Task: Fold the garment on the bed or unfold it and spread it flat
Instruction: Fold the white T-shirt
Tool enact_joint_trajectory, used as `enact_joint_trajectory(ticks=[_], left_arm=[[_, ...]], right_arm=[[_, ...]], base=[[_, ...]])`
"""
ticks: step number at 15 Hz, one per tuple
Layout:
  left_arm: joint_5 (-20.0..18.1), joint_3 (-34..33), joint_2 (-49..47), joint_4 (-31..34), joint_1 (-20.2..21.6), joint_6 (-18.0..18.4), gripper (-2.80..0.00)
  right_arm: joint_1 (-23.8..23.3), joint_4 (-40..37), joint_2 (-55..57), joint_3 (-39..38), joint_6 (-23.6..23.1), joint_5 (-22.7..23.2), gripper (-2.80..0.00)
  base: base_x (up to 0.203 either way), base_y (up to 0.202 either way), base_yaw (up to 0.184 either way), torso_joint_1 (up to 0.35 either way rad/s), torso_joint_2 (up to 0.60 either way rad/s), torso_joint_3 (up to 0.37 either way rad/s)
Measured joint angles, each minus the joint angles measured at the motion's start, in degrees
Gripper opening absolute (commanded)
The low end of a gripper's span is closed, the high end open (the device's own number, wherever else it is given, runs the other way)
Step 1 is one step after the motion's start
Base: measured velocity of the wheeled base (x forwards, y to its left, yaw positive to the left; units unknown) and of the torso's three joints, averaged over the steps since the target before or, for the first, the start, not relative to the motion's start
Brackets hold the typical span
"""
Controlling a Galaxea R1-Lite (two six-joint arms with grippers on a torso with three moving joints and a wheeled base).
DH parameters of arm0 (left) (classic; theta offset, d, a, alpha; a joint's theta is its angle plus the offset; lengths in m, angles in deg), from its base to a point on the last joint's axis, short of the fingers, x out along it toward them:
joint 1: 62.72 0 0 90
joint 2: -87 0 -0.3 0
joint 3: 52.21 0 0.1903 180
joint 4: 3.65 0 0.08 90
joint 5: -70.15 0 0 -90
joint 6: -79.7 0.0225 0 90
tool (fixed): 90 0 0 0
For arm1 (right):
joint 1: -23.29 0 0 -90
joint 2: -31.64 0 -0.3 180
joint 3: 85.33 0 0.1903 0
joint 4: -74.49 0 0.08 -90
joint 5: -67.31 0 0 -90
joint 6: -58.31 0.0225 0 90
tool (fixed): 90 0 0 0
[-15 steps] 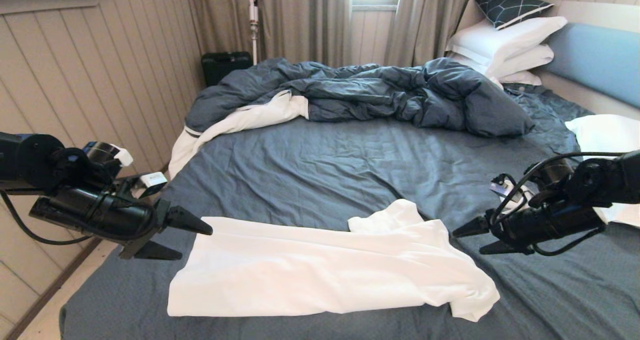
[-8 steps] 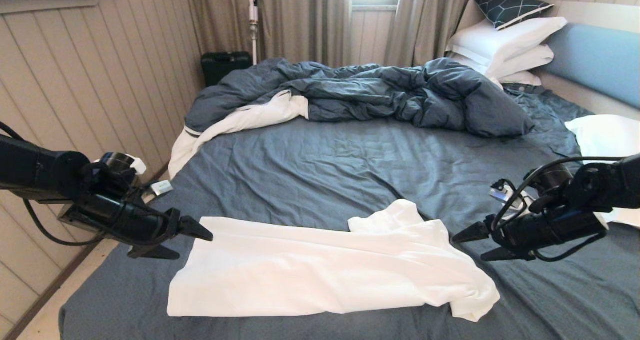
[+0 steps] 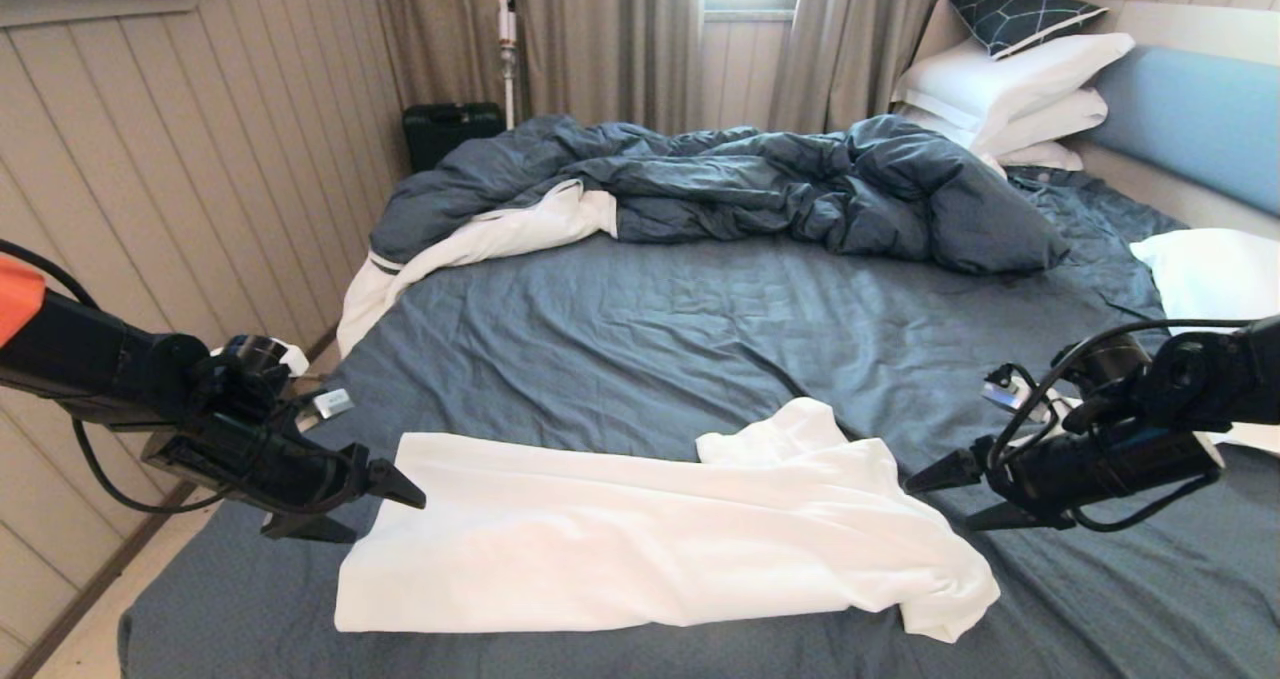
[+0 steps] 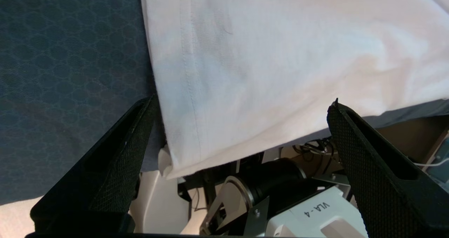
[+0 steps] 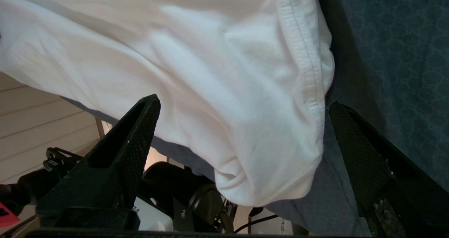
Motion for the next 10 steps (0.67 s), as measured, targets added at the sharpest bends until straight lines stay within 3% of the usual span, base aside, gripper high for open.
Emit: enact_joint_trajectory(ticks=[5,10], left_arm=[[-0.07,-0.03,-0.87,0.06,0.1,-0.11,0.0],[-0.32,-0.18,-1.2,0.22,0.04,-0.21,0.0]], right_arm=[[-0.35,0.01,1.61,-0.37,-0.24,-0.98,0.0],[0.06,-0.02,4.52,-0.81,-2.83,-7.74,0.0]], base=[[0.0,0.0,0.0,0.0,0.0,0.0],[0.0,0.0,0.0,0.0,0.0,0.0]])
